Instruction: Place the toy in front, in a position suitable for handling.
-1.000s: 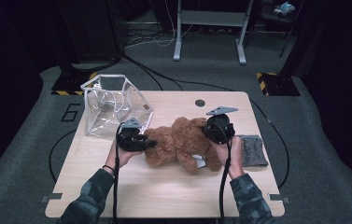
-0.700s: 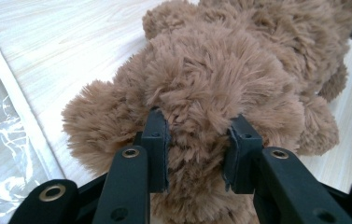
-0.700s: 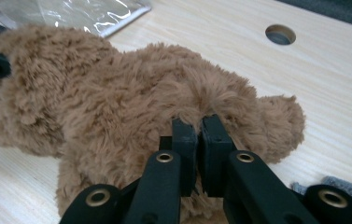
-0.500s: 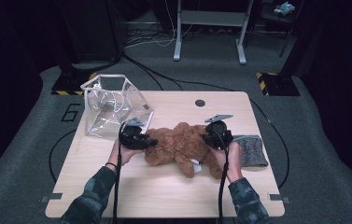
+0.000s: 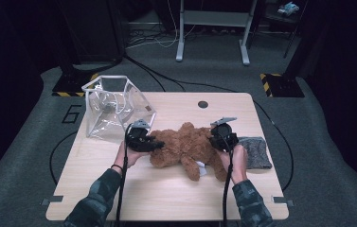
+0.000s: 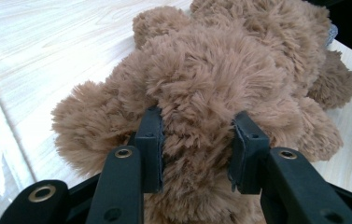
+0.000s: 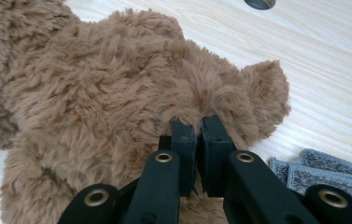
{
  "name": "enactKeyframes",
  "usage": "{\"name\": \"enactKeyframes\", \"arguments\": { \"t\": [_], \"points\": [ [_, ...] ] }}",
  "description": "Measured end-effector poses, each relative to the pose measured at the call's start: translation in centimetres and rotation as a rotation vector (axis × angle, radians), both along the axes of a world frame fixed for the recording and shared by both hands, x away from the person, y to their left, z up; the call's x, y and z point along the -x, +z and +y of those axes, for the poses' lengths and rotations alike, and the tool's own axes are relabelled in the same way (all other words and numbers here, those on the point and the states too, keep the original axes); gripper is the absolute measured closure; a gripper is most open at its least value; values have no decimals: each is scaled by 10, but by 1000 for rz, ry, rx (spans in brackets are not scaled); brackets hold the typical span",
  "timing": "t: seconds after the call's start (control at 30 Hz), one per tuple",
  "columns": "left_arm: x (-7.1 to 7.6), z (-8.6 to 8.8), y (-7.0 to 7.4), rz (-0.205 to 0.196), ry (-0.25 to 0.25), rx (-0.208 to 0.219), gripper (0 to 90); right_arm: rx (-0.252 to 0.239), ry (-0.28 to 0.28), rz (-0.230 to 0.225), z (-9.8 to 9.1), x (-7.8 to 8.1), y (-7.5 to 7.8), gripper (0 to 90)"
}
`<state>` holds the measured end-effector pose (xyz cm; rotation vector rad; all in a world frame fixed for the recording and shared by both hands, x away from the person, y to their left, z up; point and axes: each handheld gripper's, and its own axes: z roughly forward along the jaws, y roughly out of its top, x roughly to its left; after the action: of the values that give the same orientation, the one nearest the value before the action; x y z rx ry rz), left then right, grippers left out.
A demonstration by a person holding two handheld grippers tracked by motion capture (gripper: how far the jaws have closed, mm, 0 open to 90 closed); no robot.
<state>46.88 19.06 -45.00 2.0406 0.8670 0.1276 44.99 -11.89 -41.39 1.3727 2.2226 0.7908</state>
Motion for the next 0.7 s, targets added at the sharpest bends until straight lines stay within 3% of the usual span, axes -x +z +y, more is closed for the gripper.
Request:
{"name": "enactKeyframes", "arguments": {
  "t": [0.17, 0.27, 0.37, 0.47, 0.63, 0.7],
  "points": [
    [-1, 1, 0, -5, 13, 14, 594, -12, -4, 7, -3, -4, -7, 861],
    [-1, 4, 1, 1, 32, 43, 512, -36, -6, 1, -5, -4, -7, 804],
    [2, 10, 4, -1, 66, 65, 397, -67, -3, -10, -13, -1, -3, 562],
    [6, 15, 8, -14, 90, 60, 314, -118, 3, -31, -26, 5, 2, 342],
    [15, 21, 17, -49, 126, 38, 215, -153, 15, -68, -46, 25, 8, 152],
    [17, 25, 20, -53, 134, 34, 190, -153, 23, -81, -54, 34, 6, 130]
  ]
}}
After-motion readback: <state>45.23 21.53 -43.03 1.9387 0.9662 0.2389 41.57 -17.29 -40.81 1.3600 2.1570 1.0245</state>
